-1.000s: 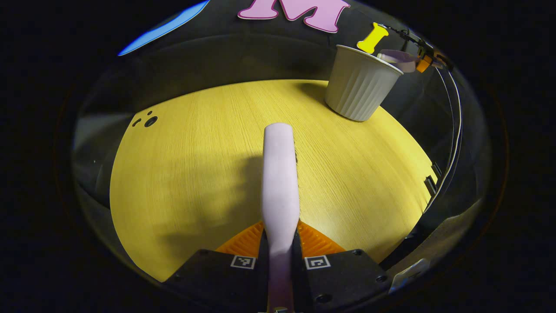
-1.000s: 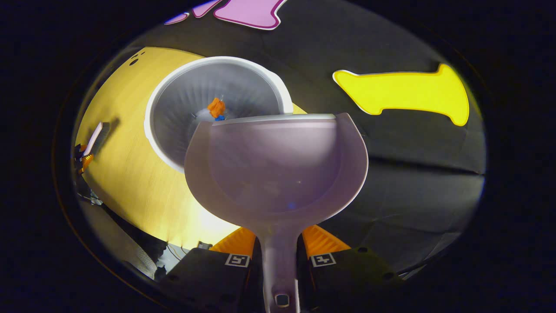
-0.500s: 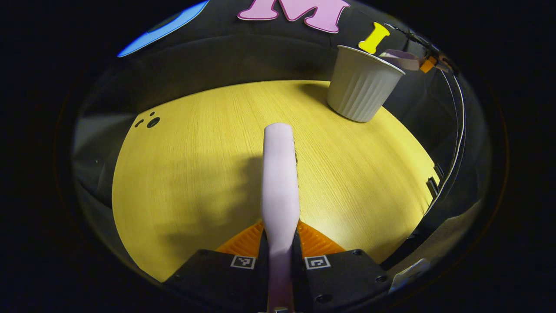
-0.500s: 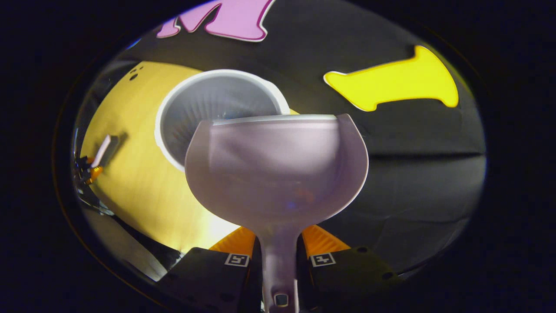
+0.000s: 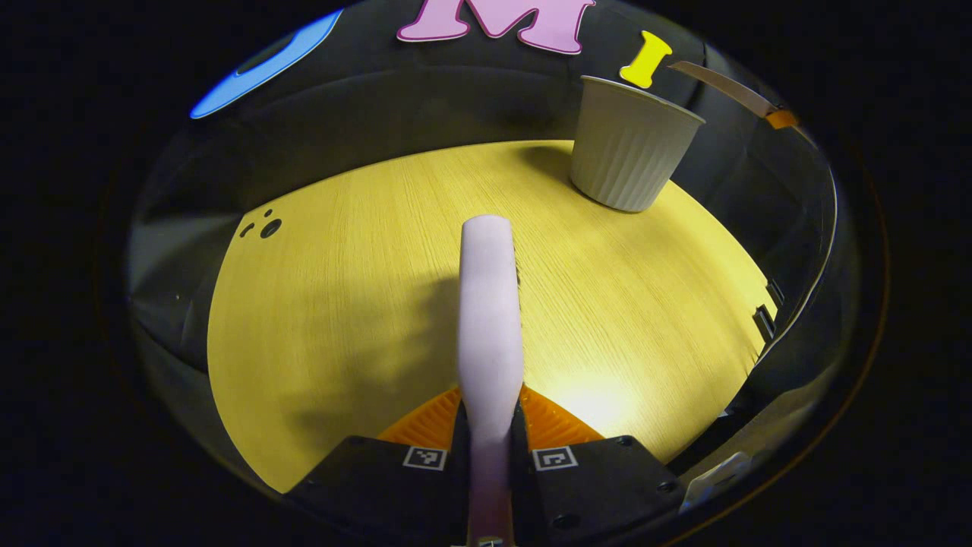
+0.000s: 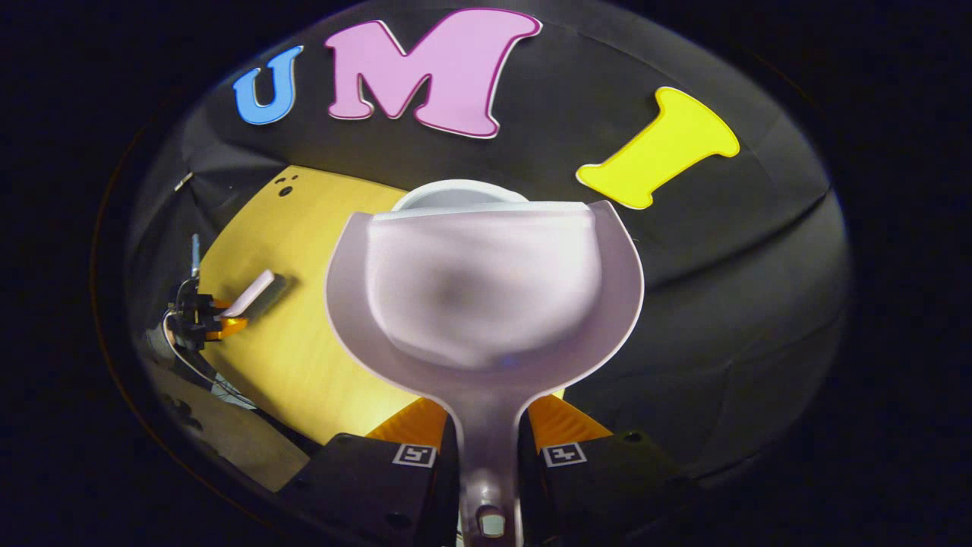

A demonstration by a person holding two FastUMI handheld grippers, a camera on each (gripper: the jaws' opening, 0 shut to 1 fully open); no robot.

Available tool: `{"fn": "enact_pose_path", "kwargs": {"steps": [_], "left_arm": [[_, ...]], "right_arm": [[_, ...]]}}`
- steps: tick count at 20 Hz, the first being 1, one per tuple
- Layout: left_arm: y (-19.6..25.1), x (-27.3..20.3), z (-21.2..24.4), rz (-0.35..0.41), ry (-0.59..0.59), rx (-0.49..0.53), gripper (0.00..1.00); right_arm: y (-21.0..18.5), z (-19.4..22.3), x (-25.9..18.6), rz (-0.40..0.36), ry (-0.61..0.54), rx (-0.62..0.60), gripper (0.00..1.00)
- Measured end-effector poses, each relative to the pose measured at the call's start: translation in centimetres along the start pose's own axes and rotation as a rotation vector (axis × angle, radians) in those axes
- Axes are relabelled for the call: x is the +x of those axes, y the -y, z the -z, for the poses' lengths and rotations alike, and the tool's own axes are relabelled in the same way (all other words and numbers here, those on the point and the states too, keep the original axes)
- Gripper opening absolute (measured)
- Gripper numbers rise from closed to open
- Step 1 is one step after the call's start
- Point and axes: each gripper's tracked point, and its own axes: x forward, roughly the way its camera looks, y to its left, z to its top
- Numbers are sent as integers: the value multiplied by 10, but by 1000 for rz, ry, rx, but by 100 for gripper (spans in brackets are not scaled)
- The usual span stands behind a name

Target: Pick up the small broom and dustpan from the desktop, sweep the trash into the dustpan with the broom, and then empty the trash into the garbage bin.

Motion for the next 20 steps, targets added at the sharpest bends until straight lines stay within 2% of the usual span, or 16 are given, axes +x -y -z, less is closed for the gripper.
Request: {"fn": "enact_pose_path", "kwargs": {"steps": [2,3,4,6,8,9,10,11,12,14,15,16,17,20], "left_arm": [[0,-1,-3,-7,5,5,27],[0,0,-5,-11,7,9,24],[0,0,-7,-16,10,13,27],[1,2,-8,-17,14,15,24],[2,5,-6,-13,7,11,27],[0,7,-5,-17,2,14,27],[0,9,-4,-23,-3,20,24],[-2,12,-3,-28,-6,28,27],[-2,13,-4,-33,-6,38,24],[-3,17,-6,-44,5,51,27],[-4,19,-7,-45,13,52,23],[-3,22,-9,-47,18,50,24],[-5,25,-9,-50,22,50,27],[-11,29,-9,-67,26,59,27]], "right_arm": [[-25,22,0,-34,-1,3,39],[-38,36,2,-49,-3,6,36],[-53,50,6,-67,-15,13,36],[-83,79,14,-108,-39,21,36],[-113,106,26,-145,-67,32,36],[-127,119,31,-166,-82,46,39],[-141,131,37,-185,-99,52,36],[-151,141,45,-187,-106,57,36],[-163,151,56,-189,-118,58,36],[-178,173,83,-185,-142,79,36],[-189,186,98,-184,-156,96,36],[-198,192,107,-185,-159,114,32],[-206,195,116,-193,-161,127,36],[-223,201,142,-196,-153,136,36]]}}
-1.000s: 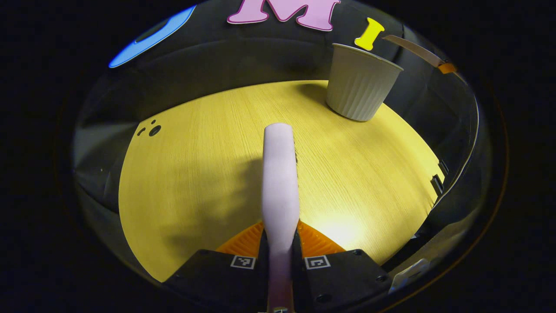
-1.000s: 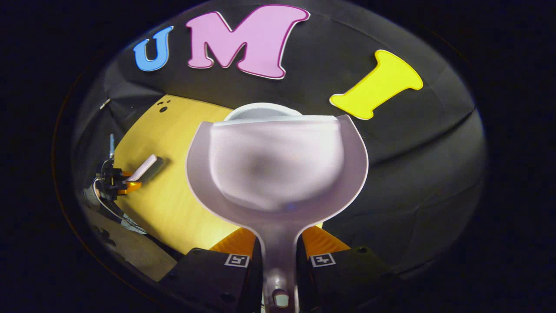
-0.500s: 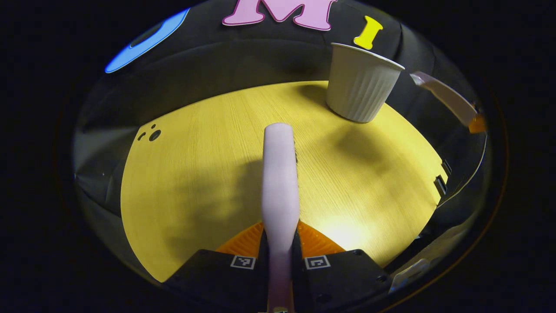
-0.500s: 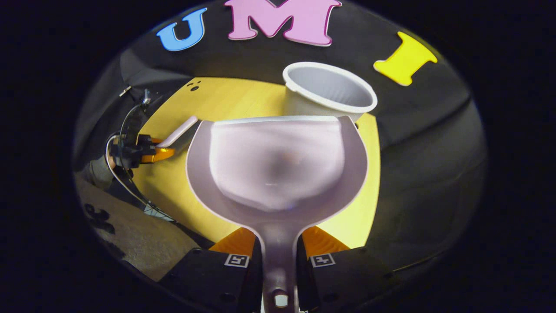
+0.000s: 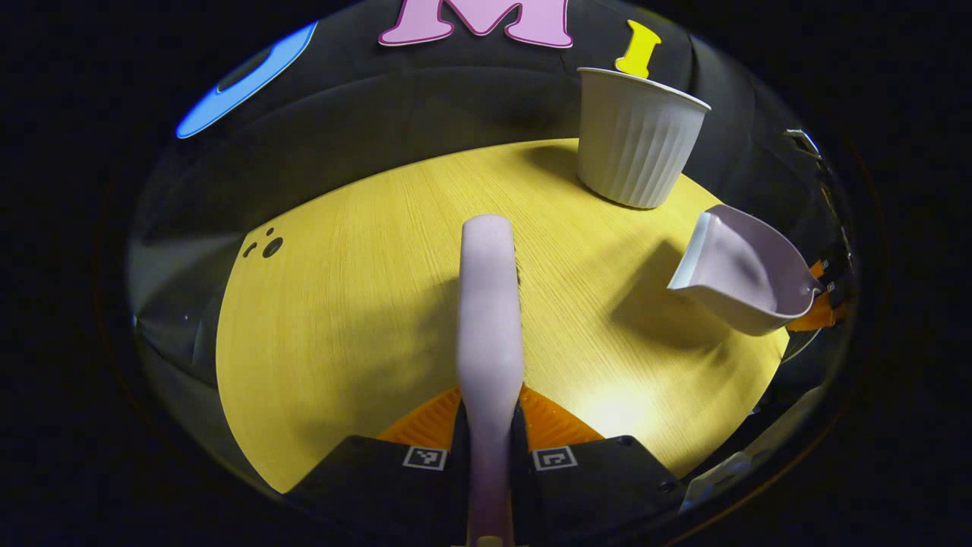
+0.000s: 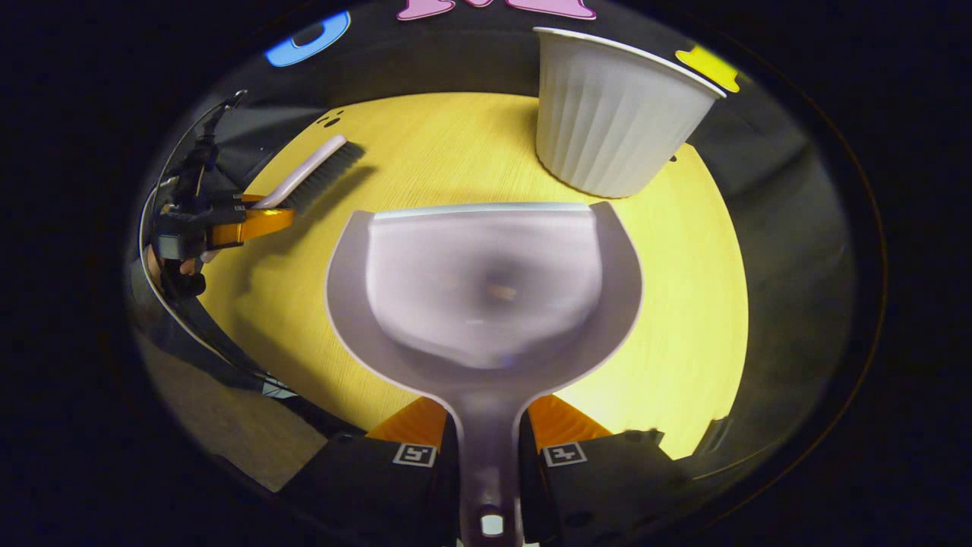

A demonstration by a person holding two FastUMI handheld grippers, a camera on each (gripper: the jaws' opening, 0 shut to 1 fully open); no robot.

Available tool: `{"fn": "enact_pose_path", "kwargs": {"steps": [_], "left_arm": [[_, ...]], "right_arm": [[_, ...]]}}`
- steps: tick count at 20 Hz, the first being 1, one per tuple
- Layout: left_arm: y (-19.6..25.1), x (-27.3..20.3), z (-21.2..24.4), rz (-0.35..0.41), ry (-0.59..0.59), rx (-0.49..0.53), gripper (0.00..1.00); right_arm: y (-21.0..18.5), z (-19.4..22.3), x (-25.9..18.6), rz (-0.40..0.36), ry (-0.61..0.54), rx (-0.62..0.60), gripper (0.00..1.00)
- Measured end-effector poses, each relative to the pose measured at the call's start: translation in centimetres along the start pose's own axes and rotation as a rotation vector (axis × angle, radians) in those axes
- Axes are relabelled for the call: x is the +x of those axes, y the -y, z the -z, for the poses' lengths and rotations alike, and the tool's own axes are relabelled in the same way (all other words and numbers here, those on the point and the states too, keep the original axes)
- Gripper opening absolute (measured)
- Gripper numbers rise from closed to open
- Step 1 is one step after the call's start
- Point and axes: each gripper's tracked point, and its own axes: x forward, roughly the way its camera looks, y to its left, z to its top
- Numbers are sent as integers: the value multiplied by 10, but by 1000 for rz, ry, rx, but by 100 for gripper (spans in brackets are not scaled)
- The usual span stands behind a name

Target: Pick up the small broom and dustpan from the desktop, sweep the trash into the dustpan with the broom, and then empty the trash into the garbage bin.

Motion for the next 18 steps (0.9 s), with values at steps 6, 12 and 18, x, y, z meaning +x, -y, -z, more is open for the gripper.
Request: {"fn": "enact_pose_path", "kwargs": {"steps": [6,12,18], "left_arm": [[-22,12,19,-45,-38,-12,27],[-34,22,48,-79,-104,0,27],[-33,27,47,-89,-115,65,33]], "right_arm": [[-23,11,45,-8,-14,22,36],[-17,13,61,-3,-2,17,36],[-21,15,65,-36,-24,35,39]]}}
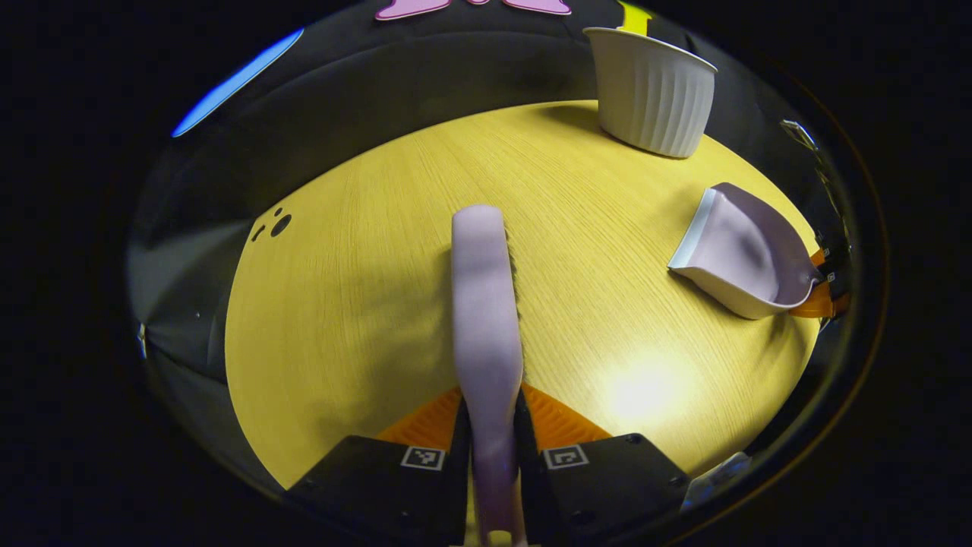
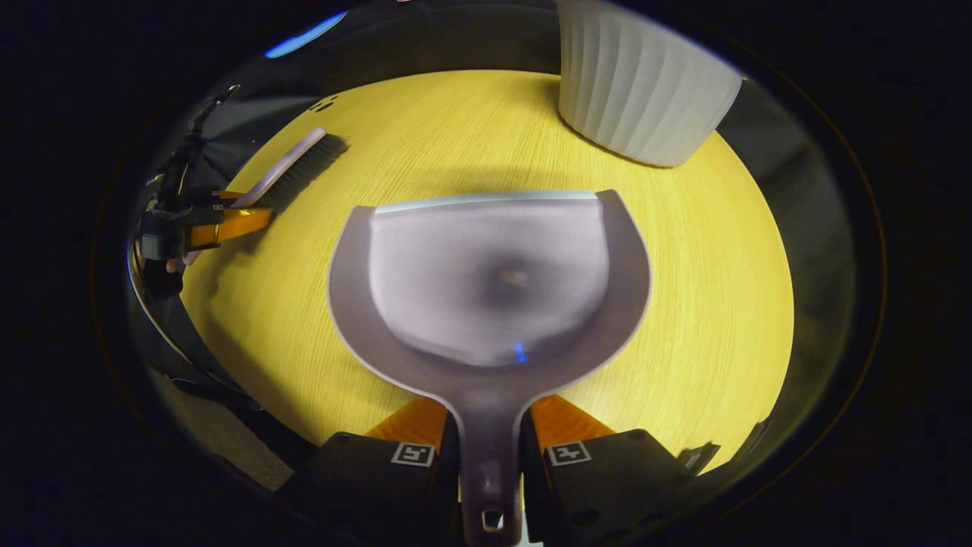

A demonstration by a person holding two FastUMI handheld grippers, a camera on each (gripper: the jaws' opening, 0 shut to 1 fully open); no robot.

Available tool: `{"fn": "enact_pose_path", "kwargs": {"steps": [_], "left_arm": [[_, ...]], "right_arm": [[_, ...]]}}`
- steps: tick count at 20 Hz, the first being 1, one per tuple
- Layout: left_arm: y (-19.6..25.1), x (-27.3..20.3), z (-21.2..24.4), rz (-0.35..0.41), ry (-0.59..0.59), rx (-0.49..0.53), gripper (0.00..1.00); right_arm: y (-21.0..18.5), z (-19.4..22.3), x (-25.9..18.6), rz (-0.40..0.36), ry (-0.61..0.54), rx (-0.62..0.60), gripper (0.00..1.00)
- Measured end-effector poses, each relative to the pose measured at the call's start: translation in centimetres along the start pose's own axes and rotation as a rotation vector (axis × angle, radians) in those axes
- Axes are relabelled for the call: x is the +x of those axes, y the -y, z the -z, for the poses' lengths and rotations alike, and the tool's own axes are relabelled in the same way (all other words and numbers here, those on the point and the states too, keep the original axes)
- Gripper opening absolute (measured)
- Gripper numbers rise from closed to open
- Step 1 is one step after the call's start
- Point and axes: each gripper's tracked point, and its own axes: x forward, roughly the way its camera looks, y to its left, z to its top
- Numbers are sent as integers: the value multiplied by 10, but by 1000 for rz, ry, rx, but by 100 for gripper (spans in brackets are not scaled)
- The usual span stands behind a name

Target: Pick up the small broom and dustpan from the desktop, sweep the trash into the dustpan with the broom, and then empty the trash into the garbage bin.

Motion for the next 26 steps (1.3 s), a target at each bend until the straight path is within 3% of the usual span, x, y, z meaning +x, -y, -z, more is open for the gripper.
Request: {"fn": "enact_pose_path", "kwargs": {"steps": [2,3,4,5,11,18,19,20,21,22,23,24,25,26], "left_arm": [[-3,-2,-2,-13,6,8,39],[-4,-4,-3,-19,9,11,42],[-6,-8,-3,-27,13,15,56],[-8,-12,-3,-32,18,15,52],[-2,-65,-31,-28,123,-48,55],[-4,-154,-122,-42,461,-160,54],[-1,-167,-134,-37,509,-163,54],[-1,-180,-147,-39,553,-153,54],[-3,-189,-156,-48,595,-136,54],[-5,-199,-166,-58,636,-116,54],[-4,-212,-177,-56,677,-101,61],[-1,-223,-187,-45,713,-92,54],[2,-230,-194,-34,744,-84,54],[3,-238,-202,-29,776,-72,54]], "right_arm": [[-4,0,-1,-20,-7,11,41],[-5,-1,-3,-27,-7,21,53],[-5,-2,-7,-36,-4,32,46],[-5,-4,-13,-38,5,35,46],[-5,-23,-71,-38,105,-3,46],[-23,-117,-174,-46,454,0,46],[-25,-135,-192,-40,523,-3,36],[-25,-151,-209,-24,591,-9,46],[-24,-161,-223,-4,649,-17,36],[-24,-170,-237,15,697,-22,46],[-25,-177,-249,27,734,-22,36],[-24,-181,-257,39,759,-12,45],[-25,-186,-264,43,788,4,45],[-28,-190,-270,47,819,23,36]]}}
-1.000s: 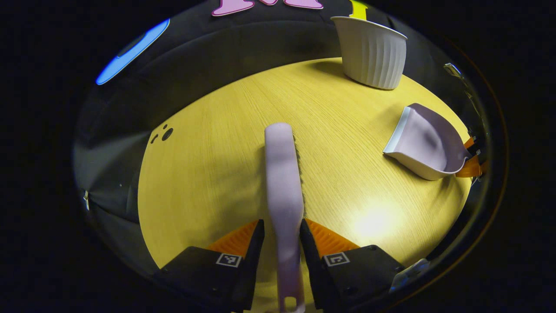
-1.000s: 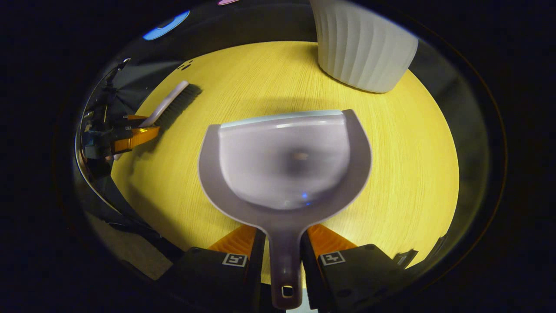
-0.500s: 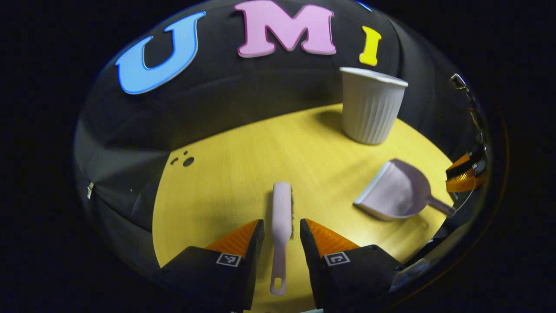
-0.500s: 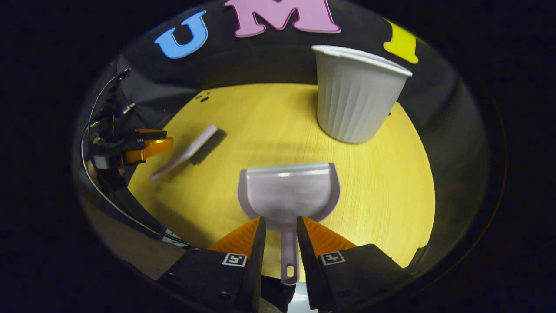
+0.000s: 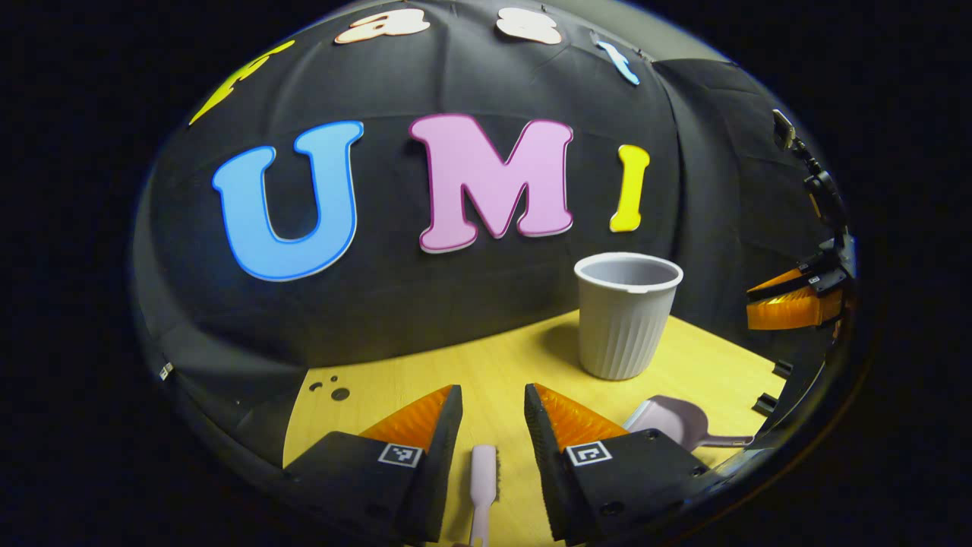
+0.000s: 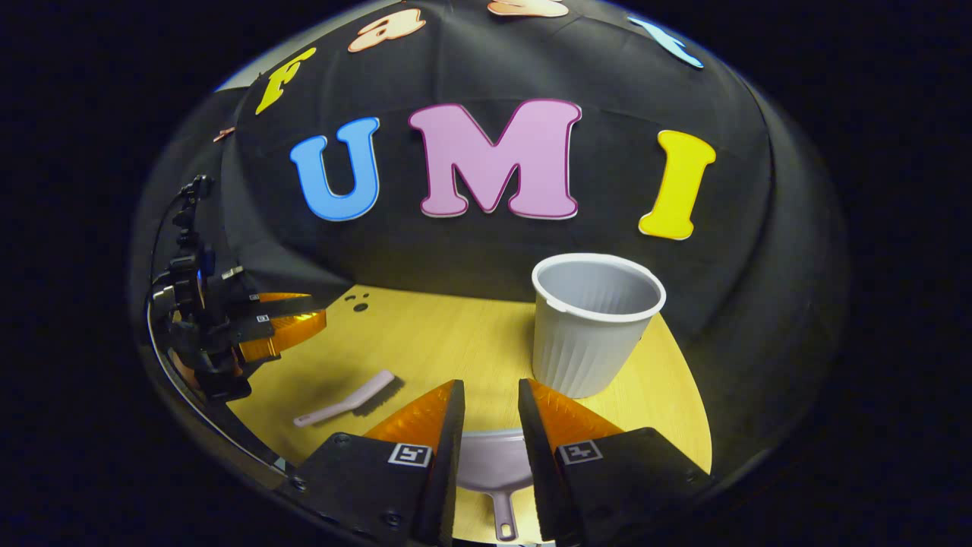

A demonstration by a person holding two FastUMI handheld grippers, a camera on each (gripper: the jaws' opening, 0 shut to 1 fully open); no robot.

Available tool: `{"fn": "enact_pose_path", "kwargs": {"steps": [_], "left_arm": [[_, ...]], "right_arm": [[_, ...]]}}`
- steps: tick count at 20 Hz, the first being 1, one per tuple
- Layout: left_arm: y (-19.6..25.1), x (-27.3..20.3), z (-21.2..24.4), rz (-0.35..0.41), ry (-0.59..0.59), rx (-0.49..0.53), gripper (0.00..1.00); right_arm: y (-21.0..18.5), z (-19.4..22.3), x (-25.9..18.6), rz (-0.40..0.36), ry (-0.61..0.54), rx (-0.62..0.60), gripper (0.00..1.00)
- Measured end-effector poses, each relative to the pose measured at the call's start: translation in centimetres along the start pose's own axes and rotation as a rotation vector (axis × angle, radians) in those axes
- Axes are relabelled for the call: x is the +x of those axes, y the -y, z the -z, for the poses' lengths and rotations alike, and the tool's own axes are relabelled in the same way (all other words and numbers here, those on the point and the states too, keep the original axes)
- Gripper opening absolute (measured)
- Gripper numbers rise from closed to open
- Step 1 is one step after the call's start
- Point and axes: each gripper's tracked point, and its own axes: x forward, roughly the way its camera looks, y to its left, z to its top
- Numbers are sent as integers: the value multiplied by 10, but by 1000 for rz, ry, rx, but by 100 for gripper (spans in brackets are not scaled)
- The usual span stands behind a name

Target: Pick up the small broom and dustpan from the desktop, sweep the trash into the dustpan with the broom, and then empty the trash into the garbage bin.

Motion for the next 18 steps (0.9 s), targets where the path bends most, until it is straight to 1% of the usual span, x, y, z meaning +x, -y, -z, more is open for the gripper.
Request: {"fn": "enact_pose_path", "kwargs": {"steps": [1,2,4,5,6,9,13,16,18], "left_arm": [[1,1,-10,10,29,10,54],[5,1,-17,33,48,21,54],[19,5,-23,102,56,56,55],[21,8,-24,124,56,74,55],[23,8,-28,139,61,87,55],[26,5,-34,158,68,80,55],[30,1,-30,163,58,56,55],[32,-4,-25,145,53,31,55],[30,-10,-18,123,46,8,55]], "right_arm": [[-3,-10,1,11,33,12,45],[-4,-16,6,30,61,10,45],[-5,-22,13,63,92,0,45],[-7,-22,16,81,94,-2,45],[-12,-24,17,83,99,8,45],[-23,-29,20,74,112,27,45],[-20,-36,17,78,122,31,45],[-15,-29,10,80,117,-17,45],[-12,-21,5,64,109,-60,45]]}}
